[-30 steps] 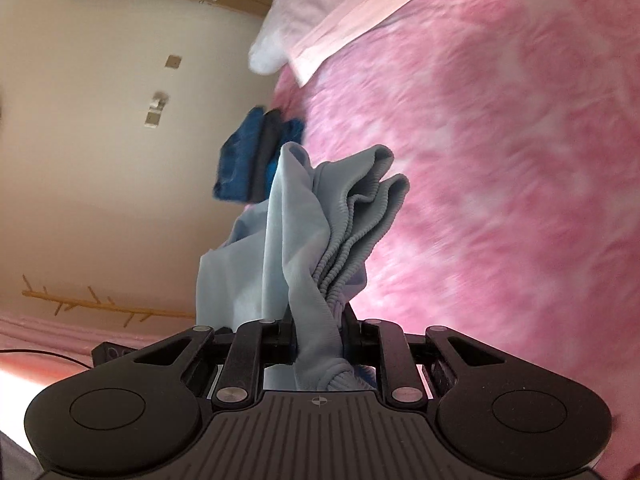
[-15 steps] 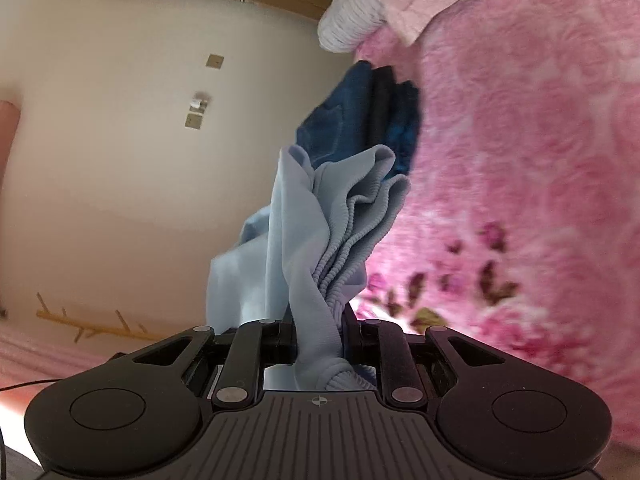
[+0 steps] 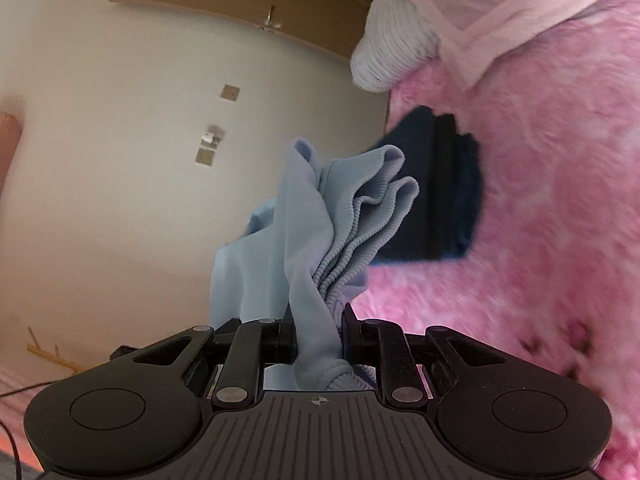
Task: Fold clothes
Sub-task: 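Carry the folded sweatshirt with both grippers toward the stack of jeans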
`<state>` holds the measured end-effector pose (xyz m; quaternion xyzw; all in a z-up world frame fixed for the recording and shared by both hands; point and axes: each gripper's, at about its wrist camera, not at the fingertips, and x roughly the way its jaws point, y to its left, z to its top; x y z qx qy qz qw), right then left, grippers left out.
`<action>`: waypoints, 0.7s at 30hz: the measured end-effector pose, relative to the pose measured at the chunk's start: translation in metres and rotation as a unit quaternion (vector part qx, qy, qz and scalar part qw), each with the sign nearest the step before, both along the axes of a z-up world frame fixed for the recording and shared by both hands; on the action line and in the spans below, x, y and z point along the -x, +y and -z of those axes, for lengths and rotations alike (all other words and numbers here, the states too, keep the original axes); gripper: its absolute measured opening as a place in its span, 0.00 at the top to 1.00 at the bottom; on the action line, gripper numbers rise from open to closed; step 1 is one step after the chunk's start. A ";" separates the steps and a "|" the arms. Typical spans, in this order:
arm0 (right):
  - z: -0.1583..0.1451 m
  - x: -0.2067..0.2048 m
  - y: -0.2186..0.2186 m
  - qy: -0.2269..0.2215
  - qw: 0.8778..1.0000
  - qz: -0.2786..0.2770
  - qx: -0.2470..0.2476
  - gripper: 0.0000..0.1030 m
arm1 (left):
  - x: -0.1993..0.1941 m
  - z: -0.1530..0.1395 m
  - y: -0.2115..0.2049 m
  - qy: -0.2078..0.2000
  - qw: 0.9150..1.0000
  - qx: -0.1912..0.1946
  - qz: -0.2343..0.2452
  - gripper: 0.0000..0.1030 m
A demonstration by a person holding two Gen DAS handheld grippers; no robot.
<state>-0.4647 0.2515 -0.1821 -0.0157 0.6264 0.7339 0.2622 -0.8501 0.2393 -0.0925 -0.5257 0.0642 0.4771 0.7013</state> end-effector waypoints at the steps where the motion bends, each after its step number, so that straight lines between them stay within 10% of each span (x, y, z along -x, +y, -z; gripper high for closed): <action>1: 0.000 0.009 0.011 0.003 1.000 0.001 0.001 0.83 | 0.006 -0.004 0.012 0.006 1.000 -0.004 0.001 0.75; 21: 0.005 0.131 0.134 -0.010 0.981 0.187 -0.041 0.83 | 0.101 -0.008 0.252 0.005 0.985 -0.052 0.164 0.75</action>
